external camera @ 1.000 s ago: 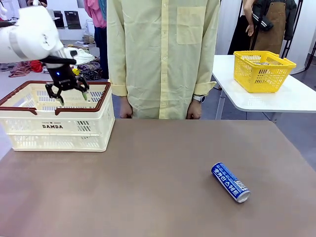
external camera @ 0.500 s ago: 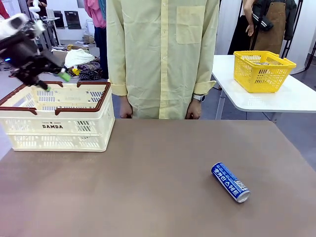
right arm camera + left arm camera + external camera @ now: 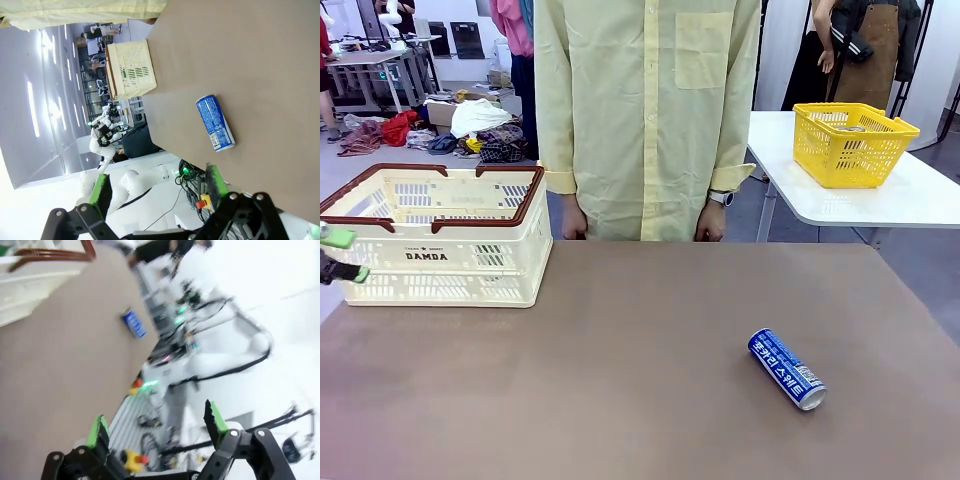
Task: Place the drinks into the Shopping basket.
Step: Pick up one drink and place it into the Shopping basket.
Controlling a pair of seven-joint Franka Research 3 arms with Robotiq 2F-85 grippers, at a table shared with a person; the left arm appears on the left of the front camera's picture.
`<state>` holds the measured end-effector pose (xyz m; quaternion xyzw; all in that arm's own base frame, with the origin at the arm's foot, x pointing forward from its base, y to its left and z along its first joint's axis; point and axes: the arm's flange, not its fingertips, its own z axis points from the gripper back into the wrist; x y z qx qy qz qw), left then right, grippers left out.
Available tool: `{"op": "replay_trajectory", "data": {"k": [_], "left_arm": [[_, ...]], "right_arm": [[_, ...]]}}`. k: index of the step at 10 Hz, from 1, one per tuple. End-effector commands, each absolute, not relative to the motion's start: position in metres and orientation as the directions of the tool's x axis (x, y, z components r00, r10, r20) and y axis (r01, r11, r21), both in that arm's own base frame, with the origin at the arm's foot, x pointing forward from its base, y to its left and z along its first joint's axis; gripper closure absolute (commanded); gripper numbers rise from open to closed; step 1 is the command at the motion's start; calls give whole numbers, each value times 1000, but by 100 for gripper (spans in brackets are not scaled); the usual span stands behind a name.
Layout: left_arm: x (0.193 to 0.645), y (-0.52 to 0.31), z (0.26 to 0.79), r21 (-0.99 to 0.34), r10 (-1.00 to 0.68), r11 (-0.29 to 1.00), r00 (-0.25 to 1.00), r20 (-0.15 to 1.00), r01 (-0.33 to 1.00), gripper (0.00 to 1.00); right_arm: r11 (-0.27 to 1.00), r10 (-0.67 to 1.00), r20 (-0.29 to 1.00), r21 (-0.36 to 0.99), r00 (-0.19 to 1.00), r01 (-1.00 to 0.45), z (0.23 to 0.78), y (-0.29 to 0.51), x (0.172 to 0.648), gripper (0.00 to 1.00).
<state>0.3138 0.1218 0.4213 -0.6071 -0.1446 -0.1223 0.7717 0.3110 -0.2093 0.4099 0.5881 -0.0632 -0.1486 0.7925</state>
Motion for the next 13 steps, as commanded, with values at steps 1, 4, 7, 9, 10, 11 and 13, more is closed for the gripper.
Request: {"op": "replay_trajectory", "data": {"k": [1,4,7,9,10,11,13], "left_arm": [[375,138,399,-983,178,93,968,175,160,0],[314,122,421,-902,-13,233,928,372,364,0],[314,122,421,-902,-13,233,928,372,364,0],[314,122,421,-902,-13,233,928,372,364,0],[314,122,421,-902,-13,233,928,372,364,0],[314,122,421,-902,-13,233,928,372,364,0],[314,122,421,-902,-13,233,928,372,364,0]], "right_arm": [[258,-308,-71,954,949,155,412,-211,311,0],[258,-308,-71,954,949,155,412,-211,311,0],[258,-308,-71,954,949,155,412,-211,311,0],[258,-308,-71,954,949,155,412,-211,311,0],[258,-308,-71,954,949,155,412,-211,311,0],[258,-308,-71,954,949,155,412,-211,311,0],[258,-308,-71,954,949,155,412,-211,311,0]]}}
